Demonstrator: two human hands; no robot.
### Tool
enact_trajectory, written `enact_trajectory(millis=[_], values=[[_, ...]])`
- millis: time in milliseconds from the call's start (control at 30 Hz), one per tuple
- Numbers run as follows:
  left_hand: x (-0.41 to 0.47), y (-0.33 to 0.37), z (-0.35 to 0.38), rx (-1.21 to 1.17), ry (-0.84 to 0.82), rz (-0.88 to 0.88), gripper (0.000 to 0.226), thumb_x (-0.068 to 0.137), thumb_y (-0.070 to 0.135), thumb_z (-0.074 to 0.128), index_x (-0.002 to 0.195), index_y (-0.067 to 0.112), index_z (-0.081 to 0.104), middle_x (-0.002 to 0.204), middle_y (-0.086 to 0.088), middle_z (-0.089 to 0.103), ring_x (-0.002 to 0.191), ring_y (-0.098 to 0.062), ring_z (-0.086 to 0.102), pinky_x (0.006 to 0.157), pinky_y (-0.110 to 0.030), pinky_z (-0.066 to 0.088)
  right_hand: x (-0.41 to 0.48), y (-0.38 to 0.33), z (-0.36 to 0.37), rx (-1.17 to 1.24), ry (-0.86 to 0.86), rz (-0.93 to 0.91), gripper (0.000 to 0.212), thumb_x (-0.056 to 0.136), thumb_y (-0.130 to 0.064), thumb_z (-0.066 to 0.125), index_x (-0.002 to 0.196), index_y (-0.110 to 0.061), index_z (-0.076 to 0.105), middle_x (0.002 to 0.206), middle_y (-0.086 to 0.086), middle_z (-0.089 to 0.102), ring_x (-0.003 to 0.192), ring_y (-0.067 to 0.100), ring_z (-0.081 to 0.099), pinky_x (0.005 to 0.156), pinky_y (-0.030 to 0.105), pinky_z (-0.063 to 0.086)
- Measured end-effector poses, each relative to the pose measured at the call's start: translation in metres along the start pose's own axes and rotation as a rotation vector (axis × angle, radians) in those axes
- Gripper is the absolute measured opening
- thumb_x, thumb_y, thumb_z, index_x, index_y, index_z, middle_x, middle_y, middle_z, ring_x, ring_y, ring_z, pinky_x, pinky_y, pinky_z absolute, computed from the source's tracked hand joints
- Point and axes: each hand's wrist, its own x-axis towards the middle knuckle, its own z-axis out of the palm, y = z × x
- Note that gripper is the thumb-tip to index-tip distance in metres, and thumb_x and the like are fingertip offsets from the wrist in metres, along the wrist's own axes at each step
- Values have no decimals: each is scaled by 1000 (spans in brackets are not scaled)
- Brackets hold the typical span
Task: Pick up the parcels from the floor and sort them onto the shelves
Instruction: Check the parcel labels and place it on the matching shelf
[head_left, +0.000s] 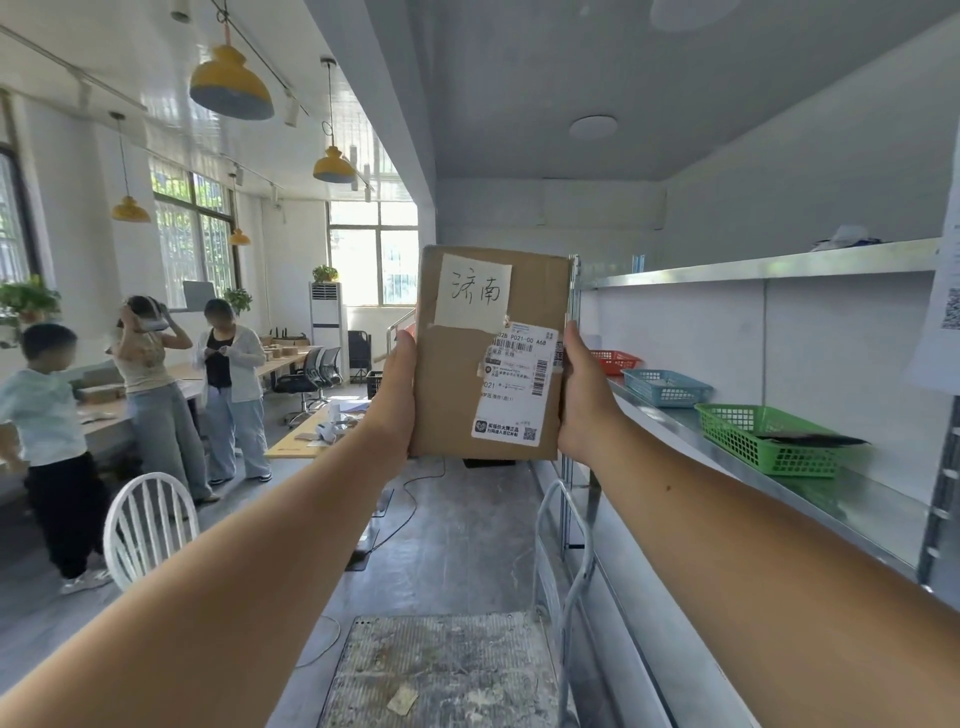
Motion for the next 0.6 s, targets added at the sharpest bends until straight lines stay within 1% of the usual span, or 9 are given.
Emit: enact_trajectory(millis=[67,100,133,233,333,400,500,567,600], values=[[-1,-3,-1,-59,-60,-28,80,89,91,31,117,37,83,114,-4,83,100,-29,81,71,-43,67,0,0,1,-33,6,5,75,94,-82,44,137,-28,73,135,15,75,126,42,69,113,66,48],[-3,-4,-1,-76,-82,-38,80,86,93,31,109,38,85,113,-4,83,98,-28,81,67,-42,67,-1,0,1,-41,12,7,74,94,-82,45,136,-29,74,134,15,76,125,42,70,112,65,49],[-3,-5,-1,-88,-98,-38,80,82,96,33,106,39,86,114,-4,83,100,-29,81,68,-44,67,-1,0,1,-46,21,6,72,94,-82,45,134,-30,75,133,15,76,123,41,71,110,64,51],[0,-6,0,-111,-127,-7,84,69,97,42,109,38,85,122,-7,81,108,-31,79,79,-49,67,-1,1,0,-48,37,-5,68,96,-80,44,132,-31,75,132,14,77,120,39,73,107,63,53],[2,-5,2,-120,-138,-2,74,83,90,44,111,35,85,121,-7,81,108,-32,79,80,-50,67,-2,4,-2,-59,30,-12,70,95,-84,39,123,-34,78,129,12,78,122,39,72,110,65,51],[3,-5,3,-147,-135,-21,68,89,84,48,114,32,84,121,-8,81,107,-33,79,81,-50,66,-2,4,-4,-77,26,-5,72,91,-88,36,117,-38,80,125,9,80,120,38,74,106,64,54],[4,-8,5,-171,-142,-25,68,91,82,47,118,31,83,123,-8,80,108,-33,79,79,-49,66,-3,4,-7,-102,-20,8,80,83,-93,38,131,-39,73,131,9,78,121,37,73,99,62,59],[3,-11,6,-195,-152,-22,73,90,86,42,118,31,83,123,-9,80,107,-33,79,74,-48,67,-3,5,-8,-125,-50,-2,89,72,-95,45,137,-40,69,134,8,76,123,36,72,99,64,58],[4,-13,6,-208,-162,-20,76,90,87,40,116,32,84,123,-9,80,106,-32,79,73,-48,67,-2,5,-9,-131,-56,-10,90,68,-95,48,136,-41,70,132,7,77,122,36,73,101,65,57]])
